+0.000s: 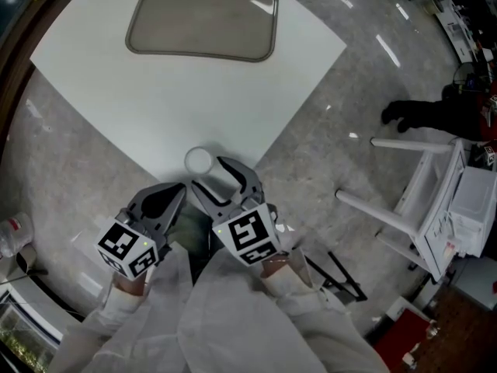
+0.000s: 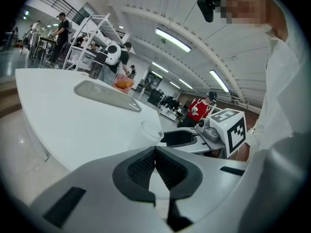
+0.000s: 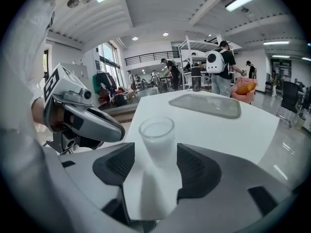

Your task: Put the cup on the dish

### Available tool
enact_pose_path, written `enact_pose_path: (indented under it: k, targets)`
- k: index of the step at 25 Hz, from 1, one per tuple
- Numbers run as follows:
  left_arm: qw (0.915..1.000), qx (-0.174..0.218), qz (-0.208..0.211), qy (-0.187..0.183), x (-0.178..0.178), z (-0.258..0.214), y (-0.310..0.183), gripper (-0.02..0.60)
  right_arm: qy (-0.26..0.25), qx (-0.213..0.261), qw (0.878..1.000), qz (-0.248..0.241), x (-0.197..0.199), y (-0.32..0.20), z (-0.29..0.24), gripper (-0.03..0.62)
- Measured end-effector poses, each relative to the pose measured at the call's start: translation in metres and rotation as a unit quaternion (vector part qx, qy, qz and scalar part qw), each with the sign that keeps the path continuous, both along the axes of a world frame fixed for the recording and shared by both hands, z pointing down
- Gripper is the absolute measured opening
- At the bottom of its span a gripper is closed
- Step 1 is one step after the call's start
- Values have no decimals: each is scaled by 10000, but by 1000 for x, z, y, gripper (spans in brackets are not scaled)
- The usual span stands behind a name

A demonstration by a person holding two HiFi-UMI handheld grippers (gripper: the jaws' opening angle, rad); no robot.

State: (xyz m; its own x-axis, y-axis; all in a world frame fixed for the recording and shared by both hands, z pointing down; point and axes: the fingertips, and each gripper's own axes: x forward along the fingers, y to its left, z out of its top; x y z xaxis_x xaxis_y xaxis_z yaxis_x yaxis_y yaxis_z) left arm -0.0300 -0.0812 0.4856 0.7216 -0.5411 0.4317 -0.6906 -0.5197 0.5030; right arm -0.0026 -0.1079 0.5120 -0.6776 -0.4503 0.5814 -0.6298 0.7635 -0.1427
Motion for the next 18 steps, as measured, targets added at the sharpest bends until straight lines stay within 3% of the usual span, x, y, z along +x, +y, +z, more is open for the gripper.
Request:
enact_pose_path:
  k: [18]
  targets:
    - [9995, -160, -261, -18, -22, 16, -15, 9, 78, 104, 9999, -84, -26, -28, 17, 261]
